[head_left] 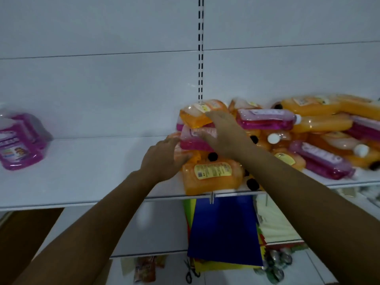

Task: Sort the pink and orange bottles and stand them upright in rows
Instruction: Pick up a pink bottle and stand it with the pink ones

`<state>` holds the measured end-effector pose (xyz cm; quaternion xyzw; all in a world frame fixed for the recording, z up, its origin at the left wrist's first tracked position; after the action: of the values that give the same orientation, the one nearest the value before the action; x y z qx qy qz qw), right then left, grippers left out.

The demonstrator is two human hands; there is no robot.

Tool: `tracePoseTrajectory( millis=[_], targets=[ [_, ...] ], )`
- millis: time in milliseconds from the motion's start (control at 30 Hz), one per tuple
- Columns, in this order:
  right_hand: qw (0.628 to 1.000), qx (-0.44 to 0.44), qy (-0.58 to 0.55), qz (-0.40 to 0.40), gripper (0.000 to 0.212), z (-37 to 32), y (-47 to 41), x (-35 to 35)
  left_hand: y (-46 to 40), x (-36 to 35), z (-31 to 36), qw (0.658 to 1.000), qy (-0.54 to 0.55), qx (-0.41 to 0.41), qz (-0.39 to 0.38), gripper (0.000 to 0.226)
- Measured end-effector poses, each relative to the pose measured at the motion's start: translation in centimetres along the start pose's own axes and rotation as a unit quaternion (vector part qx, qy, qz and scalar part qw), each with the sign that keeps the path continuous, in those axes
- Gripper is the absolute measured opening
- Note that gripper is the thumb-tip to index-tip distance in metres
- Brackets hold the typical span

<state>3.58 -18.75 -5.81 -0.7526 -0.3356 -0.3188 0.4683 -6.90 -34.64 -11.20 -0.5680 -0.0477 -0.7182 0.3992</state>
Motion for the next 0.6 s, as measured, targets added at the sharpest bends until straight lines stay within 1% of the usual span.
tracePoseTrajectory(
  millis=[67,133,200,333,400,500,600],
  targets=[
    [1.0,-0.018,0.019,0.0,0.063,2.0,0.5,1.0,-1.1,-0.1,1.0,0.998,-0.02,-0.011,0.062,0.055],
    [0.998,-0.036,0.039,0.017,0.061,3.7,1.0,2.0,-2.2,-0.3,2.0,0.992,-0.029,-0.028,0.117,0.05],
    [0.996,-0.067,0.042,0.03,0.061,5.0,1.3,3.0,-3.1,-0.6,3.2,0.99,-0.01,-0.058,0.131,0.047],
    [0.986,-0.129,0.082,0.068,0.067,8.7,2.4,5.2,-4.9,-2.0,7.2,0.986,0.045,-0.128,0.098,0.047],
    [0.979,-0.163,0.098,0.078,0.07,11.0,2.8,6.4,-5.8,-3.1,9.6,0.984,0.062,-0.151,0.073,0.056],
    [0.973,-0.187,0.115,0.075,0.075,14.6,3.0,7.5,-7.4,-4.6,12.3,0.987,0.071,-0.14,0.043,0.074],
    [0.972,-0.209,0.081,0.077,0.082,17.3,2.6,8.3,-9.4,-6.0,13.8,0.99,0.092,-0.099,0.03,0.082]
  ],
)
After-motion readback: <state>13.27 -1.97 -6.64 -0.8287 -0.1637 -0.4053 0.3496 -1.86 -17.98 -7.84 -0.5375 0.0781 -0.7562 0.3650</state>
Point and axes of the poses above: each hand's wrist, its own y-axis away from the middle knuckle, its own x-axis out of the back of the hand, z = x × y, the point moved 2 cm from there along -y, towards the middle knuckle, and after that the axes turned 6 degrees about z, right-handed, at the moved point
